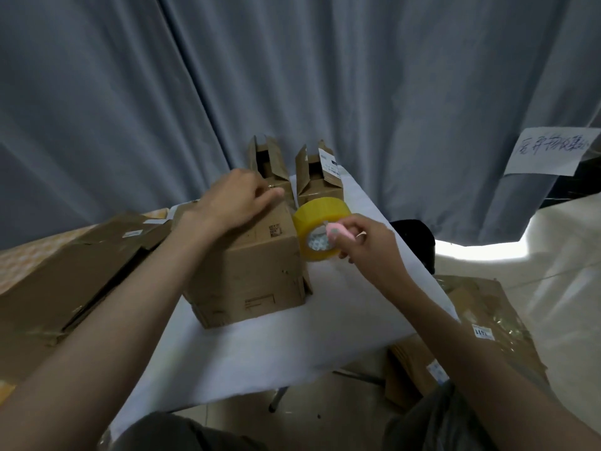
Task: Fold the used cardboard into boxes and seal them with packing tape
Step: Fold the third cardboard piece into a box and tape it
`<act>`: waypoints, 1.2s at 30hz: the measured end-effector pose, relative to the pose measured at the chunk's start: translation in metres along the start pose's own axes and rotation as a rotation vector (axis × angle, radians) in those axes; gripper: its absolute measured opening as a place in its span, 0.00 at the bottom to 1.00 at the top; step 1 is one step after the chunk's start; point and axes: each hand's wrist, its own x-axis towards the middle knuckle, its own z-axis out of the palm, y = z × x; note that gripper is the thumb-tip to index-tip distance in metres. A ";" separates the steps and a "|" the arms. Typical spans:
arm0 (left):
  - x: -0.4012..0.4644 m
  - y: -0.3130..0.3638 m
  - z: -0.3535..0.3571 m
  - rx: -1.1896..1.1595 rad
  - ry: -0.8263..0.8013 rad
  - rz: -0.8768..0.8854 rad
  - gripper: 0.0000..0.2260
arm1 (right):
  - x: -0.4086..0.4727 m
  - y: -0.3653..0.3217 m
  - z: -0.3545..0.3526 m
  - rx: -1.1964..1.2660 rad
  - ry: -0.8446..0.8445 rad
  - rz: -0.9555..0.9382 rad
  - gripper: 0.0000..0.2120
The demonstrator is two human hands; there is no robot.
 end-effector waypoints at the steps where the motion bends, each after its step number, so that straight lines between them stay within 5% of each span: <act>1: 0.008 -0.002 0.000 0.033 0.007 0.031 0.23 | 0.003 -0.004 -0.001 0.042 0.027 0.010 0.08; 9: 0.066 0.002 0.018 0.108 0.008 -0.015 0.31 | 0.021 -0.013 0.011 0.103 0.093 0.073 0.11; 12: 0.073 0.000 0.034 0.132 0.066 -0.034 0.30 | 0.026 -0.011 0.019 0.094 0.081 0.096 0.07; 15: 0.076 -0.008 0.044 -0.083 0.076 0.000 0.21 | 0.032 -0.011 0.019 0.099 0.068 0.100 0.05; 19: 0.072 -0.020 0.049 -0.516 -0.062 0.066 0.07 | 0.032 -0.013 0.026 0.130 0.055 0.107 0.08; 24: 0.076 -0.029 0.045 -0.685 -0.328 0.117 0.13 | 0.031 -0.023 0.038 0.204 0.048 0.109 0.08; 31: 0.093 -0.024 0.044 -0.558 -0.721 0.177 0.12 | 0.034 -0.031 0.046 0.136 0.049 0.091 0.06; 36: 0.095 -0.023 0.044 -0.550 -0.772 0.231 0.17 | 0.037 -0.032 0.049 0.077 0.043 0.117 0.04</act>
